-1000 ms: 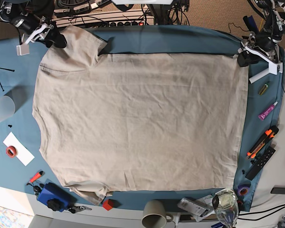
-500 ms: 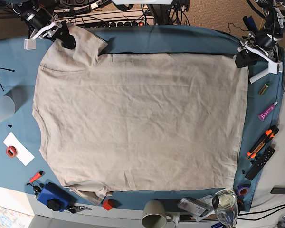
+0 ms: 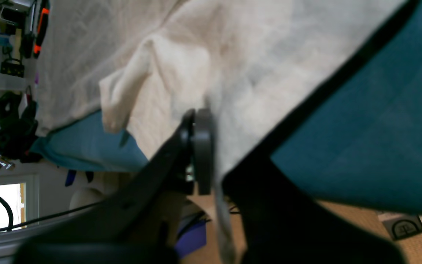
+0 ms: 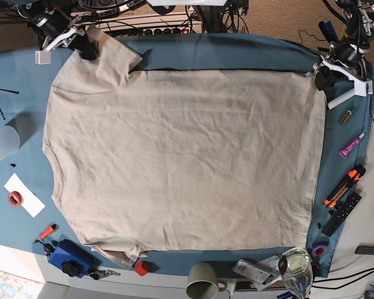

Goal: Fold the T-shirt properly
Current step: 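Grasp the shirt's shoulder corners with both grippers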

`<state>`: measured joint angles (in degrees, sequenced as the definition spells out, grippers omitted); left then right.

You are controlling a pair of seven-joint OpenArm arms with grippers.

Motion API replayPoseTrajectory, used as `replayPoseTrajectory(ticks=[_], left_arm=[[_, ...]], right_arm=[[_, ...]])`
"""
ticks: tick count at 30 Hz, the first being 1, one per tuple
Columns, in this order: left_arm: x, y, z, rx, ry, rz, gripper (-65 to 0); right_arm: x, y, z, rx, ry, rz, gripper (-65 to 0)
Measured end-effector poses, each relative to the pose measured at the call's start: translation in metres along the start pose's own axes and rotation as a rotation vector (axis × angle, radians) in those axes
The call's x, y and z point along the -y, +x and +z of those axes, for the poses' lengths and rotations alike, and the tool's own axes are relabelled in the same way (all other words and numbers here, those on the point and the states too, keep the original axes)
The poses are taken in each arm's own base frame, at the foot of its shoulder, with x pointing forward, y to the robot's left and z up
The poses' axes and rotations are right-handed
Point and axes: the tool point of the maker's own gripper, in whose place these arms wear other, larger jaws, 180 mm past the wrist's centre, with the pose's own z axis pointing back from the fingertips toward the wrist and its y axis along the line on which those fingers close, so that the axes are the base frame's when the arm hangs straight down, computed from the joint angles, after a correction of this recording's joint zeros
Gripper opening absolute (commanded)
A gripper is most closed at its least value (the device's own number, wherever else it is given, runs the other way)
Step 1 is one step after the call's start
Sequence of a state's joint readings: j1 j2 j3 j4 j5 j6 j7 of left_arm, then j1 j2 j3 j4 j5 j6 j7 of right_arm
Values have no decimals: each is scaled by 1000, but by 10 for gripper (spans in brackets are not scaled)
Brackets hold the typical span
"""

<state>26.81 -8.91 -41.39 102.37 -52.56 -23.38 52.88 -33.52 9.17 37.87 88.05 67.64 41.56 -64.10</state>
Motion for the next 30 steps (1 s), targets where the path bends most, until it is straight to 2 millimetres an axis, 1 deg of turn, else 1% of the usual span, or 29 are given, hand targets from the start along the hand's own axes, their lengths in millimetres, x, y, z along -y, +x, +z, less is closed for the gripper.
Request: replayPoseTrajectory(ticks=[1, 5, 6, 7, 8, 11, 12, 13, 14, 17, 19, 25, 30], left_arm=[[0, 0, 0, 0, 0, 0, -647], [0, 0, 0, 0, 0, 0, -650], [0, 0, 0, 0, 0, 0, -647], [0, 0, 0, 0, -1, 0, -625], [0, 0, 0, 0, 0, 0, -581], [3, -2, 0, -7, -17, -33, -394], [2, -2, 0, -9, -16, -34, -352], [1, -3, 0, -12, -10, -37, -332], [-1, -3, 0, -12, 3, -46, -330], [-16, -1, -2, 4, 103, -8, -330], [-20, -2, -3, 0, 132, -18, -330], [-20, -7, -3, -33, 132, -17, -330], [-11, -12, -4, -72, 71, 8, -330]], right_arm=[[0, -1, 0, -3, 0, 0, -650], [0, -1, 0, -3, 0, -2, -650], [0, -1, 0, -3, 0, -2, -650], [0, -1, 0, -3, 0, -2, -650], [0, -1, 0, -3, 0, -1, -650], [0, -1, 0, -3, 0, -2, -650], [0, -1, 0, -4, 0, -2, -650], [0, -2, 0, -5, 0, -2, -650], [0, -2, 0, -10, 1, -2, -650], [-1, -2, 0, -8, 2, -2, -650], [-1, -2, 0, -9, 4, -3, -650], [-1, -2, 0, -8, 5, -4, -650], [-1, -2, 0, -10, 5, -6, -650]])
